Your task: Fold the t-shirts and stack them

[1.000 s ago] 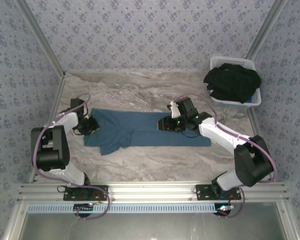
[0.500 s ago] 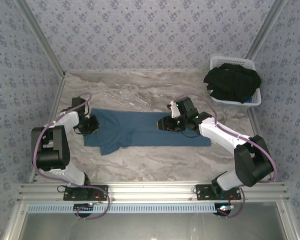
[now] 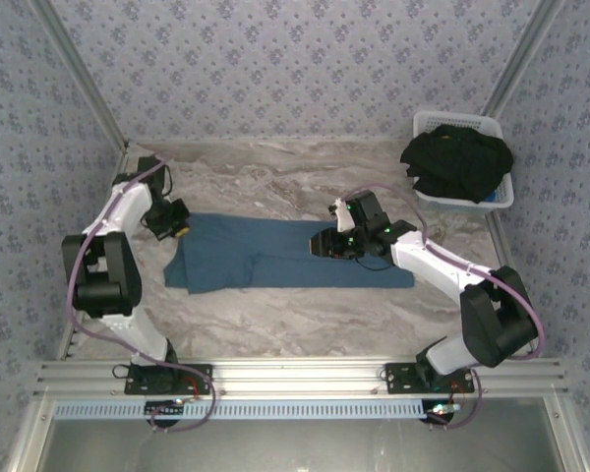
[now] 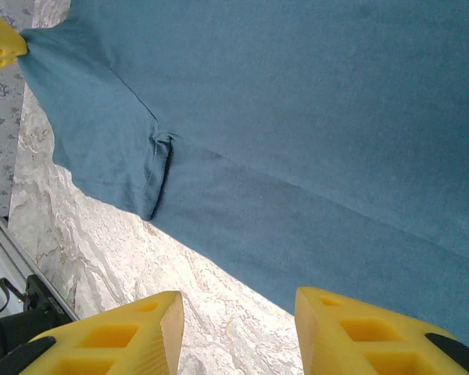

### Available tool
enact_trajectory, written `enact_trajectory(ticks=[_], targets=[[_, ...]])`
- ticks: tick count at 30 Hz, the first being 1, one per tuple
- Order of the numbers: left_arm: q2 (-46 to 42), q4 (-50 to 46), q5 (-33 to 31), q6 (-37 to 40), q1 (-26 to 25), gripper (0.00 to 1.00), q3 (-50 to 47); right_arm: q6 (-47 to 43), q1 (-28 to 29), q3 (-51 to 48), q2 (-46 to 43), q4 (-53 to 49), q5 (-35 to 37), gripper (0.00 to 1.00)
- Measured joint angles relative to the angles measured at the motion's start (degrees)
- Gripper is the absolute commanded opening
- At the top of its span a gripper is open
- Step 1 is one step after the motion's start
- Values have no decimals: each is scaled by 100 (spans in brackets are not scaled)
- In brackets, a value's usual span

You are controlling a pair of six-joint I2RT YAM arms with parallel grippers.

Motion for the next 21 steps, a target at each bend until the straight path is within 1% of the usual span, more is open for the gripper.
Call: enact_trajectory(ticks=[4,9,12,16,17,18,19,20,21], targets=[[461,-564,-2,7,-42,0,772,0,0,0,4,0,0,44],[1064,-1019,-76,81,-114,0,1606,0,0,0,9,0,-2,44],[1325,-1132,-199,140,-136,0,1799,0,0,0,9,-2,-2,44],[1502,-1097,-365,225,-138,0,1816,0,0,0,9,-2,0,43],[1539,-1040,-424,245,-140,4,1816,0,-2,0,9,-4,2,44],[1569,-979,-514,275,-151,14,1816,0,-7,-2,9,-7,2,43],[1582,-905,-654,306,-170,26,1812,0,-15,-4,9,-9,7,44],[1582,-802,-859,308,-203,38,1777,0,-35,-11,9,-7,9,44],[1556,-667,-1139,352,-258,47,1698,0,-74,-33,2,-9,33,44]])
